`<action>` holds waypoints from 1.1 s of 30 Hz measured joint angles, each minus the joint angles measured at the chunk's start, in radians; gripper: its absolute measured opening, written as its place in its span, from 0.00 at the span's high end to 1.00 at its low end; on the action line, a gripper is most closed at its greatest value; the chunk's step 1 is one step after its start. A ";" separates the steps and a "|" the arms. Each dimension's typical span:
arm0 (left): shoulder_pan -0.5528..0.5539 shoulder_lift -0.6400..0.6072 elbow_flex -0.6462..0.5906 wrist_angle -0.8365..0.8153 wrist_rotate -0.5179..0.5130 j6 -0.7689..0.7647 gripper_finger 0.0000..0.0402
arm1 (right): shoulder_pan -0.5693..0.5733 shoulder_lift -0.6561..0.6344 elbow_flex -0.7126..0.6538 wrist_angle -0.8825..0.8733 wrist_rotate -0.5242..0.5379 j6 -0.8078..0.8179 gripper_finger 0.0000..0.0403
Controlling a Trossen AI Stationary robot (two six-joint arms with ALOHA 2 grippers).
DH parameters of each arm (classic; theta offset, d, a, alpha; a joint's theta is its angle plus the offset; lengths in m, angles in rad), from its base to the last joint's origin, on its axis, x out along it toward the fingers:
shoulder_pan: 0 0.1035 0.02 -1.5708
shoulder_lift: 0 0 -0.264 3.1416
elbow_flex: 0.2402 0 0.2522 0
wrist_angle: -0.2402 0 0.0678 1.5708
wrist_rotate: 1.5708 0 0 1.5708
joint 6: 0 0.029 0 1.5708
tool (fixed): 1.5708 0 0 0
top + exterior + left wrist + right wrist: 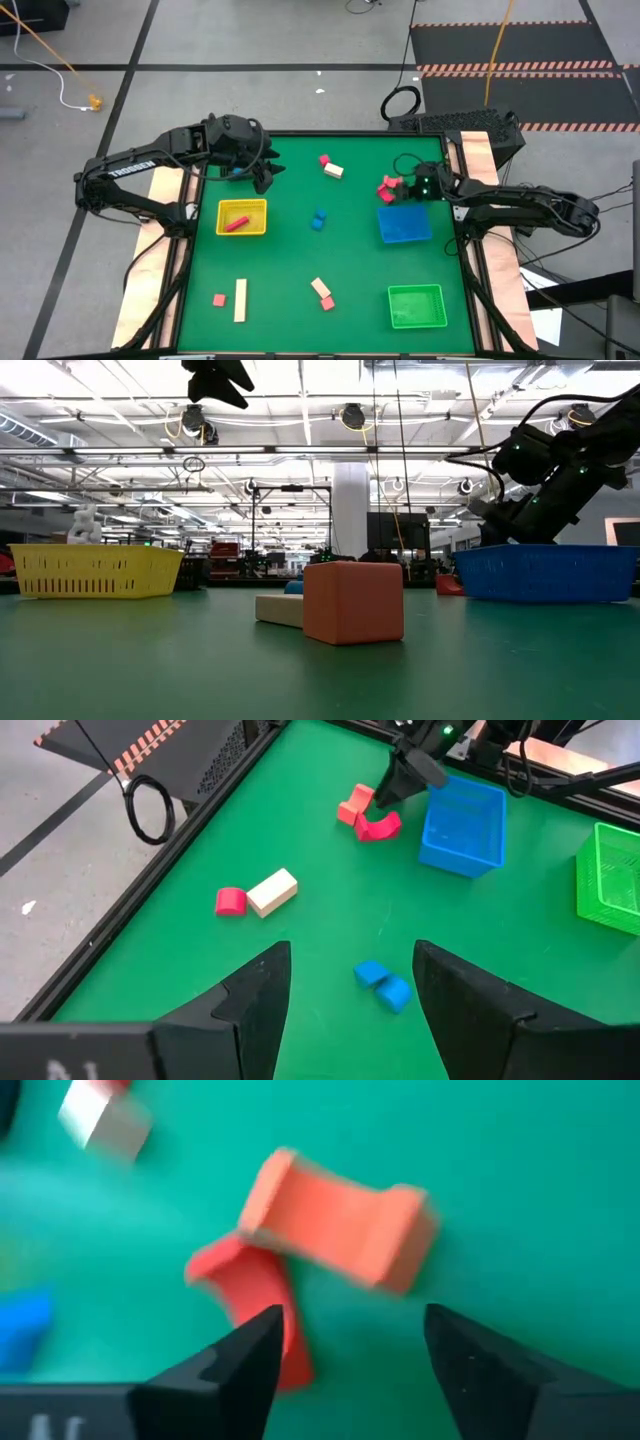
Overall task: Sort & place blocks by color
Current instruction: Put the top right orange block into the blue bin
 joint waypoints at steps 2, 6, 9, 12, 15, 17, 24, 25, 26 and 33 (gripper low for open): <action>0.000 0.000 0.000 0.000 0.000 0.007 0.47 | 0.000 0.000 0.000 0.006 0.060 0.031 0.38; 0.000 0.000 0.000 0.000 0.000 0.023 0.47 | 0.000 0.000 0.000 0.037 0.135 0.077 0.37; 0.000 0.000 0.000 0.000 0.000 0.042 0.47 | 0.000 0.001 0.000 0.069 0.183 0.096 0.37; 0.000 0.000 0.000 0.000 0.000 0.057 0.47 | 0.000 0.006 0.001 0.073 0.183 0.094 0.39; 0.000 0.000 0.000 0.000 0.000 0.074 0.47 | 0.000 0.027 0.001 0.070 0.180 0.094 0.42; 0.000 0.000 0.000 0.000 0.000 0.082 0.47 | 0.000 0.042 0.001 0.076 0.181 0.100 0.44; 0.000 0.000 0.000 0.000 0.000 0.097 0.47 | 0.000 0.107 0.002 0.111 0.183 0.098 0.50; 0.000 0.000 0.000 0.000 0.000 0.097 0.47 | 0.000 0.119 0.002 0.122 0.183 0.097 0.51; 0.000 0.000 0.000 0.000 0.000 0.098 0.47 | 0.000 0.129 0.002 0.132 0.185 0.097 0.53; 0.000 0.000 0.000 0.000 0.000 0.097 0.47 | -0.001 0.182 0.003 0.194 0.187 0.133 0.72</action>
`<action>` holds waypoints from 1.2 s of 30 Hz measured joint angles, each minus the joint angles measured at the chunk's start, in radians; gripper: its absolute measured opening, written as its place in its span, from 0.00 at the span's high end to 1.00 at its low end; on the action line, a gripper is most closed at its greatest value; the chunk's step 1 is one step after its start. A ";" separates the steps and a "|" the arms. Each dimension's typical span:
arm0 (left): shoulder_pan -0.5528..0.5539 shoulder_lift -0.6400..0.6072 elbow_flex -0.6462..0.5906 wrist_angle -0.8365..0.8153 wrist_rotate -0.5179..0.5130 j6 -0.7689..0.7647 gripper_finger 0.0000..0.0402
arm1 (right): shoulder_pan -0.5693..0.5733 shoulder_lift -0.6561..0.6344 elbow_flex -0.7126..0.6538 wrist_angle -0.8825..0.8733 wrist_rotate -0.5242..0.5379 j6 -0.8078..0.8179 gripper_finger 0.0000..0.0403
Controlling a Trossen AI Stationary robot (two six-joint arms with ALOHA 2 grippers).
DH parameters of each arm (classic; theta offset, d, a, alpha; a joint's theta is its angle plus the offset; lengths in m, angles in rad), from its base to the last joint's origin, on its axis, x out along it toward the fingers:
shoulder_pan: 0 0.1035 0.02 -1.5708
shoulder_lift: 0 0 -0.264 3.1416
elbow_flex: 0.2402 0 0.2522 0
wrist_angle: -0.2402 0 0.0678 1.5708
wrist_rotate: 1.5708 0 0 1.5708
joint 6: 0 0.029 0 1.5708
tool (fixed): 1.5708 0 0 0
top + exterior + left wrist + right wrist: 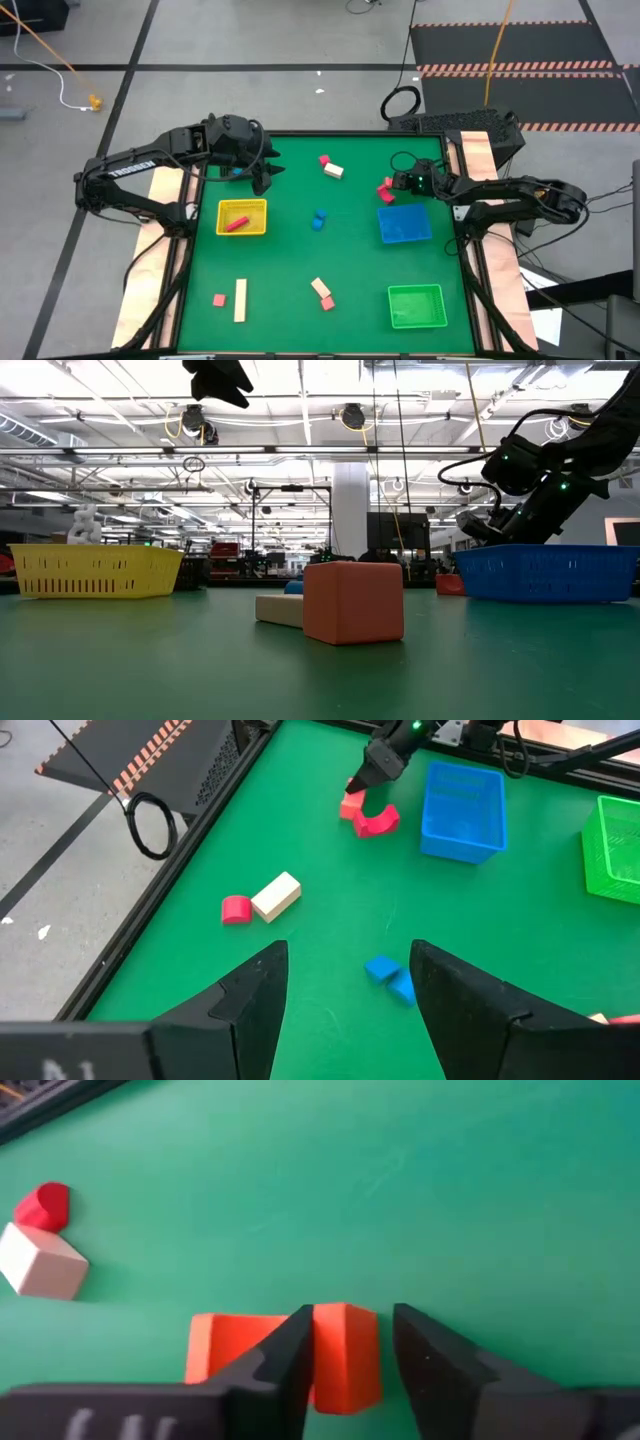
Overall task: Sort & place blocks by color
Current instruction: Put the top right orange block into the blue bin
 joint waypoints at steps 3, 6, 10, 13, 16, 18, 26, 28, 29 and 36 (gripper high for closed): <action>0.000 0.000 0.000 0.000 0.000 0.000 0.47 | 0.000 0.000 0.000 0.003 -0.003 0.024 0.83; 0.000 0.000 0.000 0.000 0.000 0.000 0.47 | 0.000 0.000 0.001 0.005 -0.003 0.036 0.92; 0.000 0.000 0.000 0.000 0.000 0.000 0.47 | 0.000 0.000 0.000 0.036 -0.009 0.052 0.92; 0.000 0.000 0.000 0.000 0.000 -0.001 0.47 | 0.001 -0.011 -0.003 0.117 -0.032 0.080 0.92; 0.000 0.000 0.000 0.000 0.000 0.002 0.47 | 0.001 -0.028 -0.002 0.226 -0.042 0.090 0.92; 0.000 0.000 0.000 0.000 0.000 0.009 0.47 | 0.000 -0.040 -0.002 0.288 -0.081 0.092 0.92; 0.000 0.000 0.000 -0.001 0.000 0.054 0.47 | 0.024 -0.106 0.001 0.533 -0.524 0.261 0.92; 0.000 0.000 0.000 -0.001 0.000 0.074 0.47 | 0.057 -0.138 0.012 0.523 -0.581 0.304 0.92; 0.001 0.000 0.000 -0.001 0.000 0.082 0.47 | 0.078 -0.154 0.020 0.517 -0.603 0.321 0.92; 0.038 0.000 0.000 -0.002 0.000 0.130 0.47 | 0.228 -0.243 0.172 0.152 -0.607 0.283 0.92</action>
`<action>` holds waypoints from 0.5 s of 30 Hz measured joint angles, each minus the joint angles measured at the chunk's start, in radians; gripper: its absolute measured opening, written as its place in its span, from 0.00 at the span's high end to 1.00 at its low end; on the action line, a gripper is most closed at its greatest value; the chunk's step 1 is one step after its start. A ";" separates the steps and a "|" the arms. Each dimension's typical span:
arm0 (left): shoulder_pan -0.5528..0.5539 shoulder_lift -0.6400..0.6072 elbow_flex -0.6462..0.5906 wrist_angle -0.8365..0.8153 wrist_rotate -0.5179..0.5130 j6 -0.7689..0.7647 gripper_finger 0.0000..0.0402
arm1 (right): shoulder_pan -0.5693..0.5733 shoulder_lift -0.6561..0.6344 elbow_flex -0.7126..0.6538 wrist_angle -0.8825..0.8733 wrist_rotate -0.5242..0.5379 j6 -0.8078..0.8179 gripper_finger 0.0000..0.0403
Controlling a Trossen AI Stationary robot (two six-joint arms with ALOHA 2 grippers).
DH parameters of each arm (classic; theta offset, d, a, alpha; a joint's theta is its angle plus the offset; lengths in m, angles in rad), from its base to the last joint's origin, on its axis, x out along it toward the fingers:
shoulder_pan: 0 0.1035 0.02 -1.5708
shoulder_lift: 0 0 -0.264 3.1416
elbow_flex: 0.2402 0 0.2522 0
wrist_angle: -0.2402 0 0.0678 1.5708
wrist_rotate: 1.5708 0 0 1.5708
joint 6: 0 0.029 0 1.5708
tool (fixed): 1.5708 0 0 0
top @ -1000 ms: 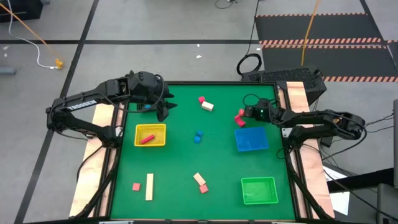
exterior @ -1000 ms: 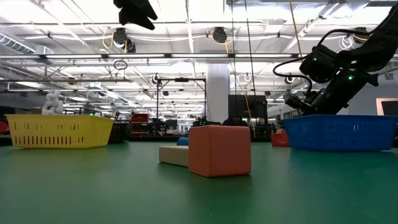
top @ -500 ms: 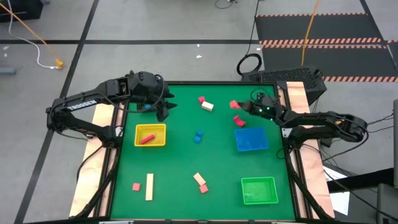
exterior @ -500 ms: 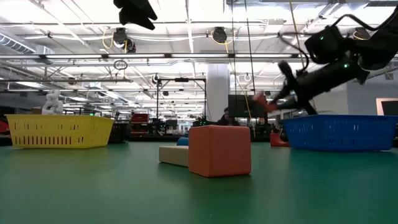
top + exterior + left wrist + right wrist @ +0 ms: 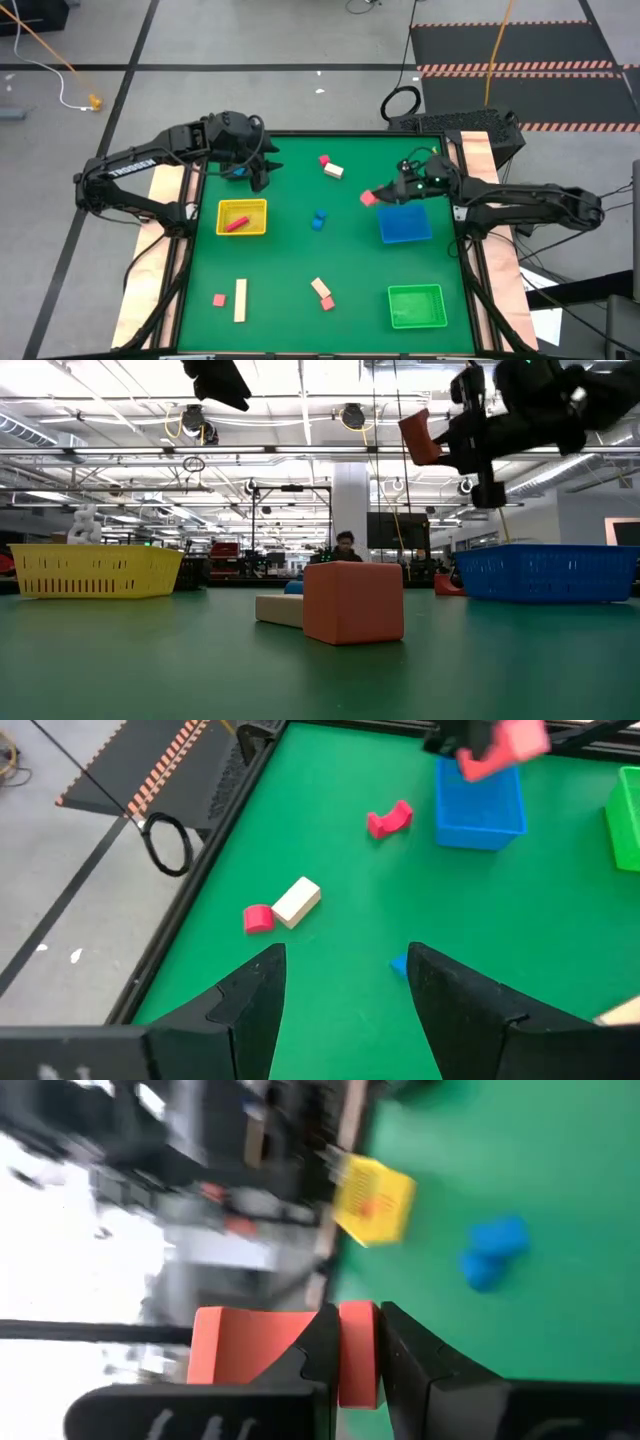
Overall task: Sort & place blocks by color
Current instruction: Put the top right orange block into the blue bin
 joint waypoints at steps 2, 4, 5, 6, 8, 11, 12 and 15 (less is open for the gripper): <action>0.016 0.000 0.000 0.000 0.000 0.014 0.47 | 0.028 -0.006 0.091 -0.244 0.021 -0.107 0.92; 0.030 0.000 0.000 0.000 0.000 0.036 0.47 | 0.050 -0.003 0.174 -0.492 0.084 -0.216 0.92; 0.037 0.000 0.000 0.000 0.000 0.045 0.47 | 0.056 0.003 0.210 -0.604 0.116 -0.257 0.92; 0.043 0.000 0.000 0.000 0.000 0.053 0.47 | 0.062 0.008 0.239 -0.697 0.147 -0.288 0.92; 0.054 0.000 0.000 0.000 0.000 0.062 0.47 | 0.069 0.012 0.268 -0.820 0.182 -0.312 0.92; 0.070 0.000 0.000 0.001 0.001 0.060 0.47 | 0.085 0.017 0.269 -0.907 0.189 -0.298 0.92; 0.073 0.000 0.000 0.001 0.000 0.055 0.47 | 0.091 0.020 0.269 -0.933 0.197 -0.294 0.92; 0.081 0.000 0.000 0.001 0.001 0.053 0.47 | 0.111 0.034 0.269 -1.013 0.257 -0.268 0.92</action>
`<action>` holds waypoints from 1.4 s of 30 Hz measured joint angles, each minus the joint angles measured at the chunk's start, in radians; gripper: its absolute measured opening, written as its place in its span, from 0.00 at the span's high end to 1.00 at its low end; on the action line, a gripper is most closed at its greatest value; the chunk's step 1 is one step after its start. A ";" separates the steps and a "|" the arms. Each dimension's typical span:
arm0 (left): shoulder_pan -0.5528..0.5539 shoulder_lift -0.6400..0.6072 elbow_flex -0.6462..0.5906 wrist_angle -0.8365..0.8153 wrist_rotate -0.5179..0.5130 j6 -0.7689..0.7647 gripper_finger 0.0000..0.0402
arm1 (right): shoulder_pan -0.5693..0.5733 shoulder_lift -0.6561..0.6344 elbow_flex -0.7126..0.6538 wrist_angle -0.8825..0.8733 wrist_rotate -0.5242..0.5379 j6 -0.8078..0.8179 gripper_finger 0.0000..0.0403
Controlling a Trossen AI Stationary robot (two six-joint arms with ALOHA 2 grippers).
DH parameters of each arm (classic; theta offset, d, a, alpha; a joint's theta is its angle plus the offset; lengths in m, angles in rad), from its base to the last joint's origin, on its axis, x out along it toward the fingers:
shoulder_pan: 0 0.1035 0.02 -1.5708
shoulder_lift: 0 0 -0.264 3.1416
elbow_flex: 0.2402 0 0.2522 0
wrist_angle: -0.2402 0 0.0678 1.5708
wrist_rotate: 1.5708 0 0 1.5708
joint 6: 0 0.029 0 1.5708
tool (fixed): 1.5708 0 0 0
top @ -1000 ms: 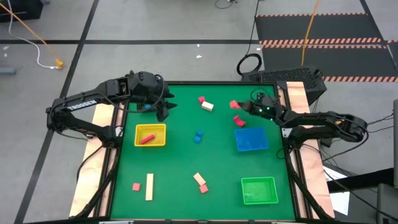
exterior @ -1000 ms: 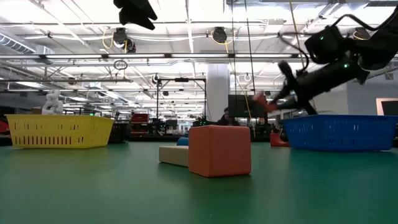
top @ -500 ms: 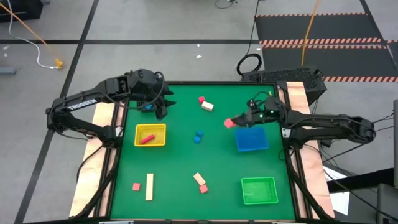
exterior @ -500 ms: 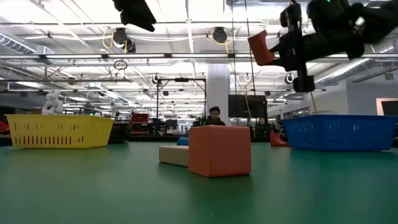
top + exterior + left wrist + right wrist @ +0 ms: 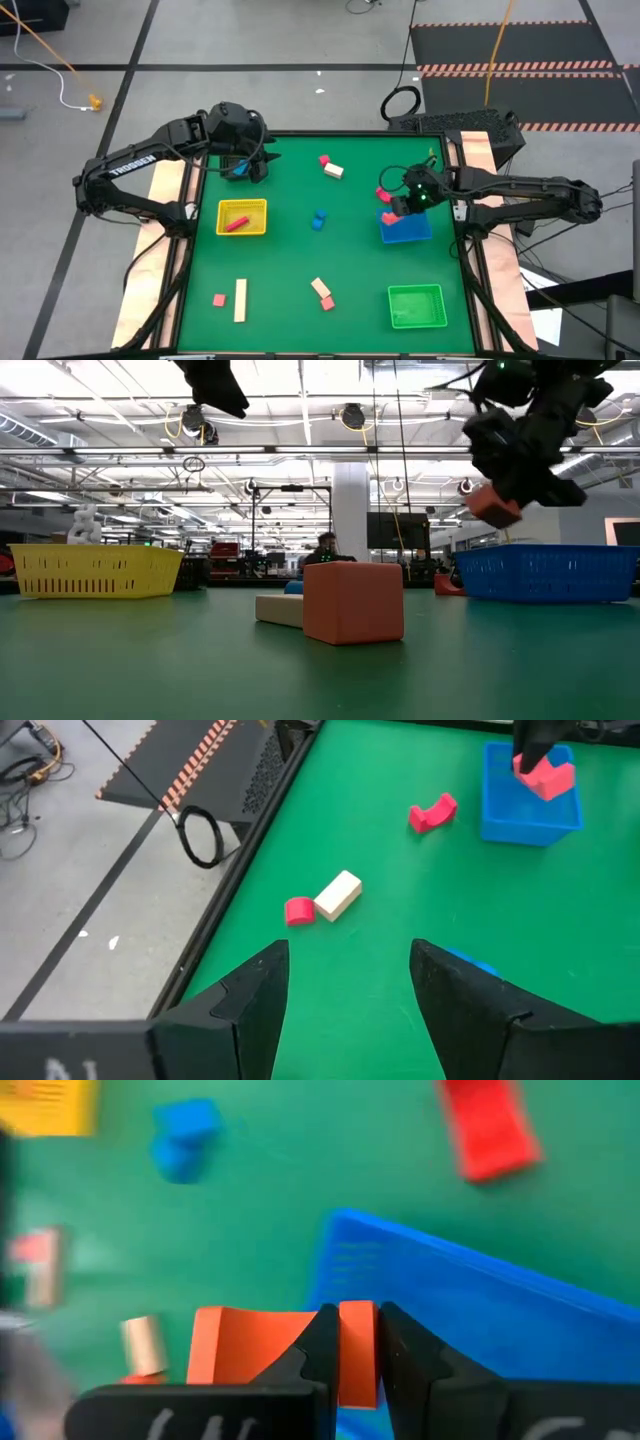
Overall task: Sort & place blocks by color
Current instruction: Put the top right orange block into the blue bin, then put the top right brown block into the green bin
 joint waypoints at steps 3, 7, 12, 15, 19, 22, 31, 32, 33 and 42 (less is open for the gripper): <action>0.000 0.000 0.000 0.000 0.000 -0.006 0.47 | 0.018 0.019 0.000 -0.062 0.010 0.033 0.92; -0.001 0.000 0.000 0.000 0.000 -0.009 0.47 | 0.045 0.041 0.000 -0.106 0.013 0.052 0.92; -0.001 0.000 0.000 0.000 0.000 -0.025 0.47 | 0.061 0.052 -0.001 -0.110 0.036 0.049 0.81; -0.001 0.000 0.000 0.000 0.000 -0.033 0.47 | 0.061 0.050 -0.001 -0.100 0.033 0.047 0.69; -0.001 0.000 0.000 0.000 0.000 -0.033 0.47 | 0.061 0.048 -0.001 -0.095 0.030 0.018 0.54; -0.001 0.000 0.000 0.000 0.000 -0.037 0.47 | 0.060 0.048 -0.001 -0.084 0.006 0.011 0.46; -0.001 0.000 0.000 0.000 0.001 -0.077 0.47 | 0.052 0.048 -0.001 0.015 -0.046 -0.033 0.39; -0.001 0.000 0.000 0.000 0.001 -0.085 0.47 | 0.044 0.048 -0.001 0.032 -0.042 -0.056 0.39; -0.001 0.000 0.000 0.000 0.001 -0.091 0.47 | 0.036 0.048 -0.001 0.050 -0.029 -0.079 0.39; -0.001 0.000 0.000 -0.001 0.004 -0.156 0.47 | -0.087 0.048 -0.001 0.176 0.195 -0.227 0.39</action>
